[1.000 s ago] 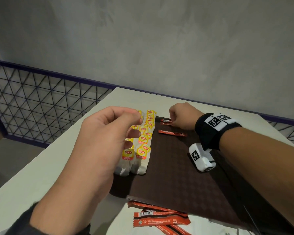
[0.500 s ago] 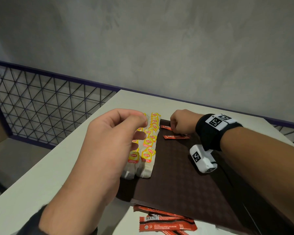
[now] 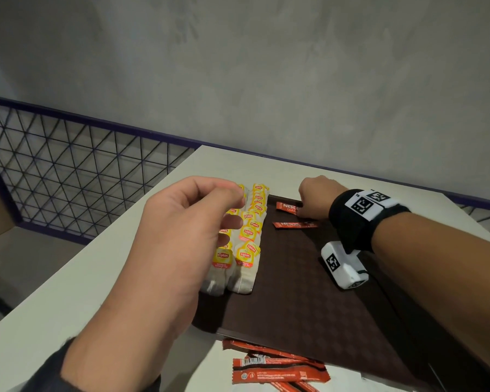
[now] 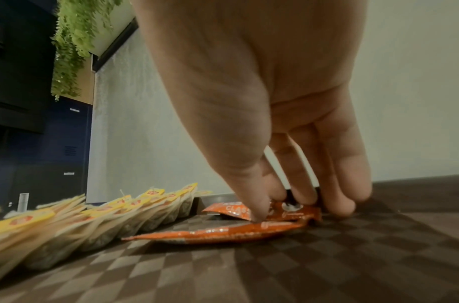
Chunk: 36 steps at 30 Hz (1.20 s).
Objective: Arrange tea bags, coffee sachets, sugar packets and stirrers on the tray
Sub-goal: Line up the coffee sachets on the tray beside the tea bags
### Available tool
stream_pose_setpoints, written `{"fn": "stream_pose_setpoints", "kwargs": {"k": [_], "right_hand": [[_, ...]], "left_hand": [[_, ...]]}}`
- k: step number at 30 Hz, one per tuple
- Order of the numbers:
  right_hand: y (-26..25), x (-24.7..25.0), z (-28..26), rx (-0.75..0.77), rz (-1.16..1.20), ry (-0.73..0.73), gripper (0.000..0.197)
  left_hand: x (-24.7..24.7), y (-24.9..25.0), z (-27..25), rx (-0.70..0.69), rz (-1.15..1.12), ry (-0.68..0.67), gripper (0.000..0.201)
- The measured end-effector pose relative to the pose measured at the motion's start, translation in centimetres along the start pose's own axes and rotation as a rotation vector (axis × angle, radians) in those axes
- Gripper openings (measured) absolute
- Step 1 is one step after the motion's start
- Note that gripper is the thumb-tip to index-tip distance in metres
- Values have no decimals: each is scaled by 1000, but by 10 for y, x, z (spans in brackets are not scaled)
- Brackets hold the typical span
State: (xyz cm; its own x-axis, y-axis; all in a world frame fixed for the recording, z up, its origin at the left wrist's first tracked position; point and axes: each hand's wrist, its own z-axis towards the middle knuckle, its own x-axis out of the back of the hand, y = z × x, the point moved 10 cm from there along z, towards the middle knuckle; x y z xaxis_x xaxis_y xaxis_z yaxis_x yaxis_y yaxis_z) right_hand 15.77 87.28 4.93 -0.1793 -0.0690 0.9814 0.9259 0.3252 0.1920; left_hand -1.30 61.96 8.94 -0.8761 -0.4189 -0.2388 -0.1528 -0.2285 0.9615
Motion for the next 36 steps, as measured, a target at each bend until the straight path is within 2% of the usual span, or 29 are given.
{"fn": "stream_pose_setpoints", "kwargs": {"k": [3,7,13,17,26,32,36], "right_hand": [[10,-7,-2,-46,14,-34,29],[9,-8,-2,-49,71,-31,12],[3,-3,2,-52,168,3,17],[0,2,2,-17,206,20,16],[-1,18,-9,84,356,92,5],[3,0,-28,159,400,-171,7],[5,-12,-31,160,305,-193,14]], "left_hand": [[0,1,0,-3,0,2,18],[-1,-1,-2,2,4,-3,20],[-1,-4,-1,15,9,-1,22],[-2,-2,-1,8,8,-4,18],[0,-1,-1,1,8,6,23],[1,4,-2,-8,-10,1,27],[0,5,-3,-10,-16,-8,27]]}}
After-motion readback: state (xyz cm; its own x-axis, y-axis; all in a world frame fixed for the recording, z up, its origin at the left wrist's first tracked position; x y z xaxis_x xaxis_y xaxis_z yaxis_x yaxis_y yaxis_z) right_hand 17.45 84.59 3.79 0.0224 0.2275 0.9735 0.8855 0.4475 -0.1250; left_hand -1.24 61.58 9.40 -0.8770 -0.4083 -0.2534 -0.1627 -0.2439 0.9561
